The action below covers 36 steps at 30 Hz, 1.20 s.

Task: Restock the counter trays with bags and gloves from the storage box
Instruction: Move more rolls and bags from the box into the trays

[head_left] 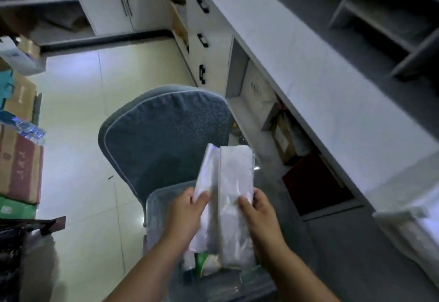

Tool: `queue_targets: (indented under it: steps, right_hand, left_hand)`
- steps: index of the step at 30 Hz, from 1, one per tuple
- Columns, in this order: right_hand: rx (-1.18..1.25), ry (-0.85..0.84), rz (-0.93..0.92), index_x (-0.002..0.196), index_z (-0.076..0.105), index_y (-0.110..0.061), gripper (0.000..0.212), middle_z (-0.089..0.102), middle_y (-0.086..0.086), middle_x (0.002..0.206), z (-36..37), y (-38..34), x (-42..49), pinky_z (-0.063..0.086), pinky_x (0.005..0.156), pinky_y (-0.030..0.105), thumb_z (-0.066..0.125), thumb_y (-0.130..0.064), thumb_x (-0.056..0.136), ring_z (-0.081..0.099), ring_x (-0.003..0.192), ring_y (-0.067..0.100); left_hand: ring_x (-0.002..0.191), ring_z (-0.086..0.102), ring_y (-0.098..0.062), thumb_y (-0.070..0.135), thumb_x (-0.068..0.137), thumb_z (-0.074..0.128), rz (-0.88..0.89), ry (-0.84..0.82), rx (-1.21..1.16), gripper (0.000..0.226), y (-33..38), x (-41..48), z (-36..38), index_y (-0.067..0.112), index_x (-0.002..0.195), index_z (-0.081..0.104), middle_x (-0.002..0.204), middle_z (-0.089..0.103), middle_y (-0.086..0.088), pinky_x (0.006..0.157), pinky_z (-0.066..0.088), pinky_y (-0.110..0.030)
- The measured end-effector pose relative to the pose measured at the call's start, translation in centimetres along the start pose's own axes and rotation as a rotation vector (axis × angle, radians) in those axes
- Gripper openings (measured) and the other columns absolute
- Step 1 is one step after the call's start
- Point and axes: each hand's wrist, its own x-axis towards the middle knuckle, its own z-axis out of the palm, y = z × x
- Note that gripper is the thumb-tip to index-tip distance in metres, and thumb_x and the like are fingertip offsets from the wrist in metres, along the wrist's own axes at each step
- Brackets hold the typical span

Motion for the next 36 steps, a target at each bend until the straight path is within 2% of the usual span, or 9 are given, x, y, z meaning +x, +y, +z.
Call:
queue_targets:
  steps: [5,11,15,19,22,26,30,34,36]
  right_hand:
    - [0.034,0.179,-0.116,0.104,0.06,-0.021,0.015,0.069,0.011,0.104,-1.5,-4.1,-2.7,0.056,0.082,0.05,0.057,-0.02,0.09,0.068,0.093,0.028]
    - [-0.132,0.454,-0.346,0.094,0.053,-0.034,0.014,0.048,-0.003,0.109,-5.9,-7.2,-6.0,0.05,0.083,0.026,0.053,-0.021,0.092,0.054,0.097,0.008]
    - [0.005,0.564,-0.306,0.101,0.052,-0.04,0.014,0.048,0.006,0.119,-9.9,-7.6,-8.6,0.05,0.095,0.044,0.049,-0.036,0.088,0.056,0.107,0.021]
    - [0.152,0.538,-0.289,0.119,0.042,-0.04,0.033,0.052,0.009,0.128,-15.6,-7.9,-12.4,0.053,0.09,0.049,0.05,-0.02,0.093,0.06,0.106,0.024]
    - [-0.198,0.806,-0.358,0.142,0.013,-0.029,0.079,0.018,0.002,0.148,-21.8,-8.6,-15.8,0.039,0.106,0.04,0.064,-0.015,0.084,0.033,0.13,0.017]
    - [-0.971,0.919,-0.63,0.142,0.022,-0.022,0.085,0.018,0.003,0.154,-30.5,-8.8,-20.6,0.015,0.119,0.036,0.069,-0.018,0.072,0.011,0.143,0.014]
    - [-1.584,0.65,-0.585,0.119,0.056,-0.026,0.061,0.062,-0.002,0.125,-38.4,-9.3,-24.9,0.021,0.115,0.05,0.07,-0.039,0.06,0.045,0.13,0.022]
    - [-1.735,0.545,-0.466,0.084,0.065,-0.031,0.036,0.071,-0.011,0.082,-45.0,-9.6,-28.9,0.043,0.1,0.043,0.065,-0.053,0.055,0.067,0.087,0.015]
    - [-1.682,0.47,-0.376,0.087,0.066,-0.029,0.035,0.072,-0.006,0.079,-47.6,-9.3,-30.6,0.053,0.077,0.035,0.071,-0.046,0.058,0.068,0.073,0.021]
  left_hand:
    - [0.07,0.049,0.005,0.031,0.098,0.038,0.016,-0.126,-0.221,0.017,6.1,-3.9,3.1,0.028,0.093,0.054,0.08,0.056,0.016,0.052,0.038,-0.01]
    - [0.071,0.072,-0.014,0.028,0.089,0.057,0.012,-0.421,-0.347,0.015,9.2,-7.8,7.6,0.02,0.101,0.062,0.086,0.073,-0.003,0.053,0.053,-0.024]
    - [0.08,0.072,-0.016,0.01,0.071,0.078,0.079,-0.643,-0.248,0.04,10.5,-10.7,10.8,0.023,0.105,0.06,0.092,0.074,-0.002,0.059,0.056,-0.025]
    - [0.083,0.072,-0.016,0.01,0.066,0.082,0.195,-0.787,-0.126,0.046,12.2,-14.1,14.3,0.019,0.106,0.061,0.092,0.075,-0.003,0.067,0.058,-0.029]
    - [0.077,0.071,-0.013,0.027,0.063,0.085,0.403,-0.765,0.09,0.037,13.4,-16.4,17.8,0.023,0.094,0.063,0.085,0.074,0.0,0.064,0.057,-0.029]
    - [0.075,0.063,-0.018,0.019,0.062,0.066,0.849,-0.678,0.556,0.023,15.4,-20.0,23.6,0.026,0.079,0.052,0.076,0.064,0.007,0.063,0.051,-0.034]
    - [0.085,0.061,-0.021,0.029,0.074,0.062,1.203,-0.632,0.836,0.018,16.7,-26.2,29.3,0.027,0.09,0.053,0.09,0.067,0.003,0.062,0.036,-0.026]
    - [0.092,0.061,-0.023,0.032,0.084,0.055,1.487,-0.59,0.955,0.021,17.2,-32.0,35.0,0.029,0.105,0.053,0.105,0.067,0.001,0.066,0.037,-0.027]
    - [0.097,0.061,-0.025,0.026,0.084,0.055,1.56,-0.575,0.949,0.029,17.2,-34.2,37.7,0.031,0.112,0.051,0.108,0.067,0.0,0.07,0.042,-0.03]
